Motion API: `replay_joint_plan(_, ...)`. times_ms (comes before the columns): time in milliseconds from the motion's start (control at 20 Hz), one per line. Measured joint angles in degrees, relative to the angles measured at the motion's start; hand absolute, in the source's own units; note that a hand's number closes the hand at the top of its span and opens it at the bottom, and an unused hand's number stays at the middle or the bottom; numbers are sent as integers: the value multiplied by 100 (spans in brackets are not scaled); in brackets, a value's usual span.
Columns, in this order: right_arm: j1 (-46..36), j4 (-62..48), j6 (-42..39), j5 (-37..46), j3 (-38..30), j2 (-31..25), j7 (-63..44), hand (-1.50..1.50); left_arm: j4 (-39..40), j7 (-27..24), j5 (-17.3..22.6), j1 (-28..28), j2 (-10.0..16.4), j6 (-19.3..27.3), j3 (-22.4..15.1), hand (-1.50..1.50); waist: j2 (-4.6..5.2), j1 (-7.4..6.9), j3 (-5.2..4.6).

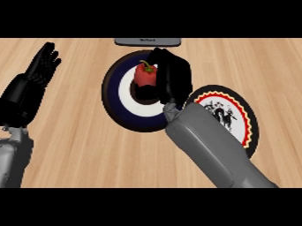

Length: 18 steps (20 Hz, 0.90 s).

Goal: Pick the bell pepper from the plate and place it in the plate

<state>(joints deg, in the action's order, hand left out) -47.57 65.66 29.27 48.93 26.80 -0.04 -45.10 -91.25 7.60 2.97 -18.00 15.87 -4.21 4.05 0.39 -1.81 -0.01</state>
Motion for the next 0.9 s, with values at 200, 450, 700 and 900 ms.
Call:
replay_joint_plan(200, -578, -1117, 334, -590, 37, 1, 266, 150, 57, -66, -43, -28, -33, -13, -10, 0, 17, -52, 0)
replay_joint_plan(450, -888, -2032, 1038, -1510, 58, -1, 606, -150, 2, -50, 15, -82, -46, -102, -24, 0, 58, -197, 2)
replay_joint_plan(700, -1172, -2389, 1348, -2536, 15, 2, 1399, -150, 62, -114, -54, -143, -119, -88, -86, 0, 83, -256, 5)
replay_joint_plan(900, -1255, -2461, 1912, -3102, -77, 2, 2049, -150, 101, -88, -103, -225, -203, -37, -145, 0, 94, -287, 7)
